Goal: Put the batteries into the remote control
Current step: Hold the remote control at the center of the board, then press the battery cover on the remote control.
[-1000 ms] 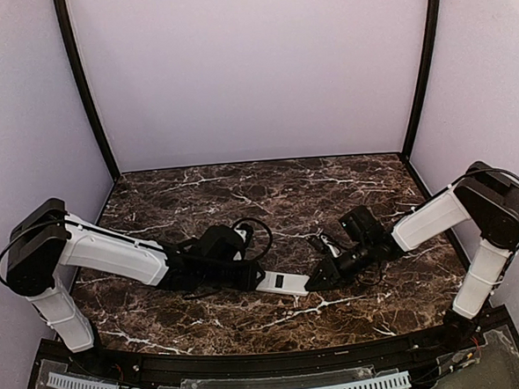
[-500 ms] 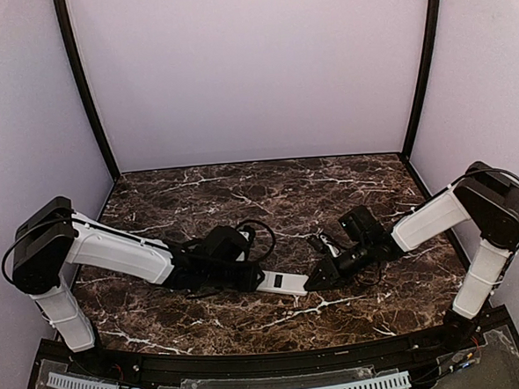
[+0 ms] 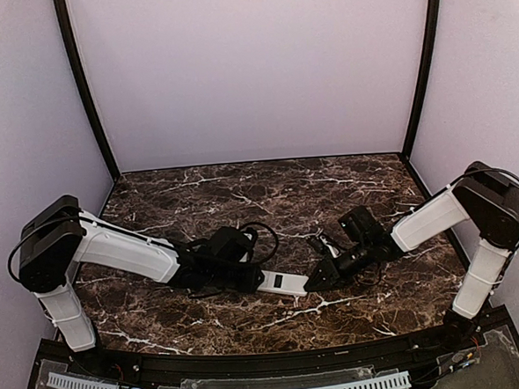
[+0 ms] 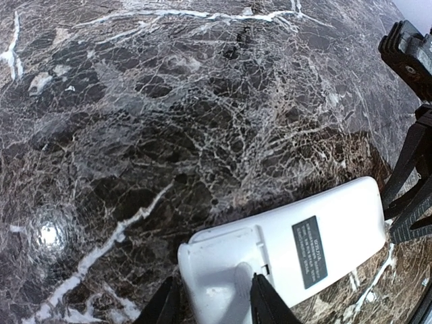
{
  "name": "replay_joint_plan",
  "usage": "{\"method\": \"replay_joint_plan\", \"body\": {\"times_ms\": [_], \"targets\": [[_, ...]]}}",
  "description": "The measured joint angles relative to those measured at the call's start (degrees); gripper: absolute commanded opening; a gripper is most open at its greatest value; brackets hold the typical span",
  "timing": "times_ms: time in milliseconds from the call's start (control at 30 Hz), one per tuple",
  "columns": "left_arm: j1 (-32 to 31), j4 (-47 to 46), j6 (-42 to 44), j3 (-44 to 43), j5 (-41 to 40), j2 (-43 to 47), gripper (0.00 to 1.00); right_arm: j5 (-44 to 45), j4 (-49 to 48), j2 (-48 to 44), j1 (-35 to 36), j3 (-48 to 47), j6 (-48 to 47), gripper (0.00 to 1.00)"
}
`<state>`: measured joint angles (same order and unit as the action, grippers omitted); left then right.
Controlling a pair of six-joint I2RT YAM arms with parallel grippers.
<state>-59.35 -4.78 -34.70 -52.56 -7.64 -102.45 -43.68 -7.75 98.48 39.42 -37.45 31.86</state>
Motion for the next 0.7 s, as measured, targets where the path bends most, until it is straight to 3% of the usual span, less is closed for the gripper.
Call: {"method": "replay_joint_plan", "body": {"times_ms": [700], "targets": [[0.7,-0.3,-1.6,-1.0,1.0,-1.1,0.26,-2.0,-1.5,1.7,0.0,0.0,0.3,0.23]]}}
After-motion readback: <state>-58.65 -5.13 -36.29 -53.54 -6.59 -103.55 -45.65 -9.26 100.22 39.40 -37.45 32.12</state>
